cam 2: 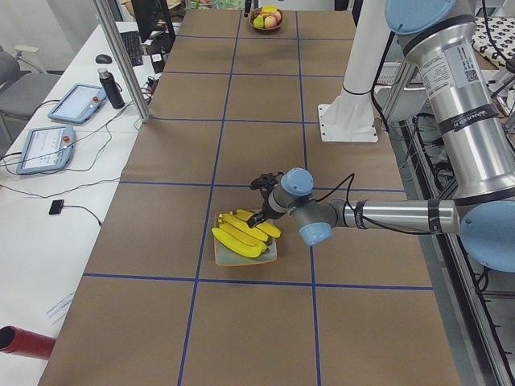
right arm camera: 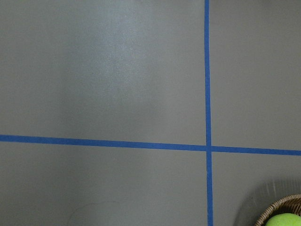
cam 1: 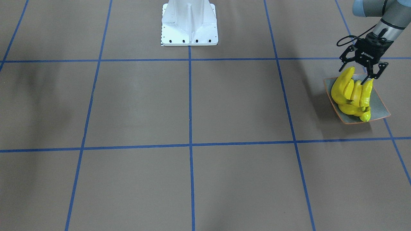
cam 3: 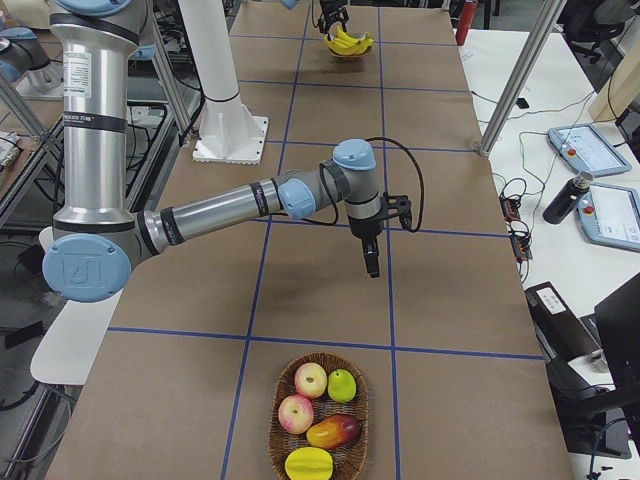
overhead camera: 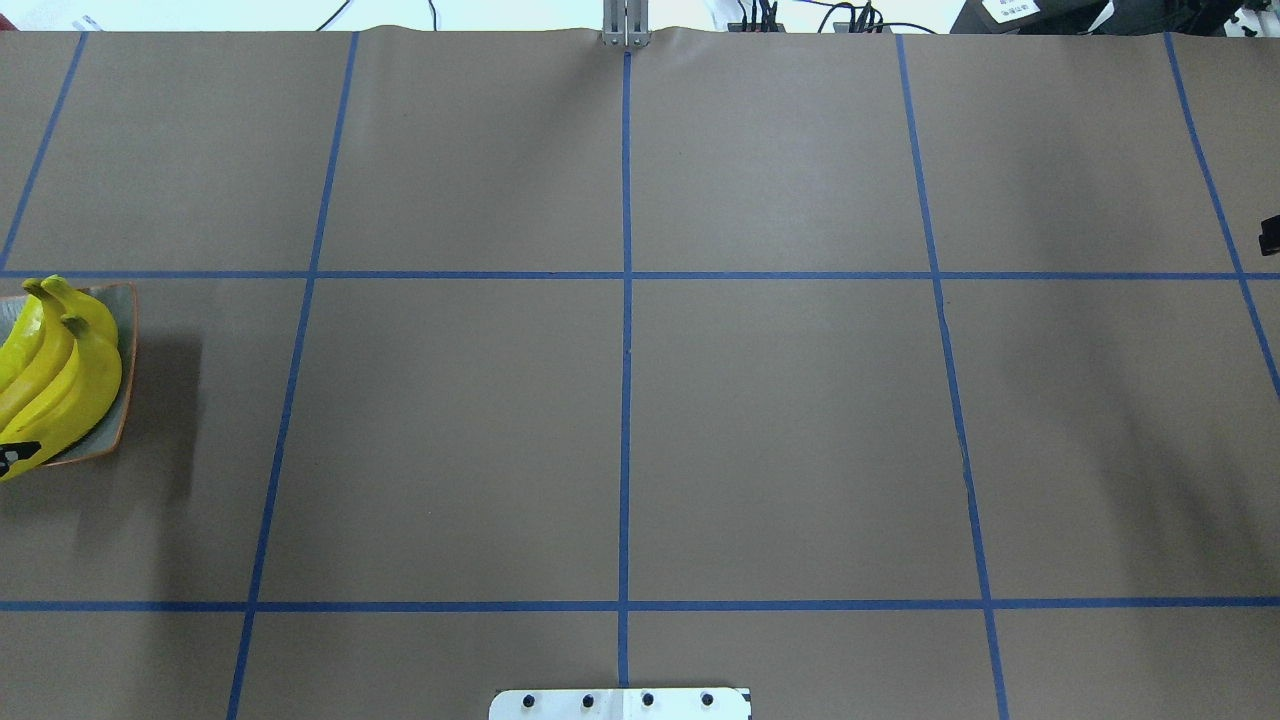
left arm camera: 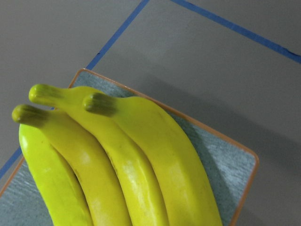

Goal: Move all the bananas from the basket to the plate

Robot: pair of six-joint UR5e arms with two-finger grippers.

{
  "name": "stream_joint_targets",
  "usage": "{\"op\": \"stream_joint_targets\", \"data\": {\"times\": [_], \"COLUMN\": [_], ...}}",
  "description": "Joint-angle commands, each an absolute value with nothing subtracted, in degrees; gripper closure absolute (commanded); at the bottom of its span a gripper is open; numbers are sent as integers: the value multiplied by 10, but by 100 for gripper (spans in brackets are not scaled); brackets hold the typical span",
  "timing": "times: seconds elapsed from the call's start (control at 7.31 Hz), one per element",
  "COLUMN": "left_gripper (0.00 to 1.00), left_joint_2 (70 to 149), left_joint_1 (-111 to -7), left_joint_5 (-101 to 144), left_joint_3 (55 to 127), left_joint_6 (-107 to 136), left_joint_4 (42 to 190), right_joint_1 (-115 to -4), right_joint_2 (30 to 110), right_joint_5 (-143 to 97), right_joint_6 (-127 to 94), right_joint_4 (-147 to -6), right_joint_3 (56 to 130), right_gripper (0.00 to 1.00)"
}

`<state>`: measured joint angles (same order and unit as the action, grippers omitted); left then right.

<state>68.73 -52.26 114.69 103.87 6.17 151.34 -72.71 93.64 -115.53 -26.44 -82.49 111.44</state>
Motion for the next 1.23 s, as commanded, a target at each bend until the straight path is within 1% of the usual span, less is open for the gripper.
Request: {"op": "stream_joint_targets", "data": {"times": [0.0,0.14,0.27,0.41,0.55,0.68,0.96,1.09], "left_gripper": [1,1,1,1,0,0,0,0], "left_joint_2": [730,759,767,779,782,797,815,831], "left_joint_1": [-596,-668,-725,-737,-765,-816,-840,-857], "left_joint_5": [1213,1265,1320,1348,1346,1343,1340,1336], "left_joint_3": [1048,1056,1063,1074,1077,1079,1074,1076], "left_joint_6": [110,107,105,86,11,-42,-52,-53], "left_joint_4": [1430,1357,1288,1214,1130,1050,903,877], "right_joint_1": [-761,-772,-780,-783,-787,-792,-818,-827], "right_joint_2": [934,935,941,952,954,961,992,1004], "right_joint_5": [-1216,-1225,-1228,-1230,-1232,-1242,-1280,-1290], "right_joint_6": [-258,-242,-243,-241,-239,-204,-152,-115], "right_joint_4": [-824,-825,-828,-829,-831,-831,-830,-831], "right_joint_3": [1088,1086,1085,1077,1069,1060,1060,1059], "right_gripper": [0,0,0,0,0,0,0,0]}}
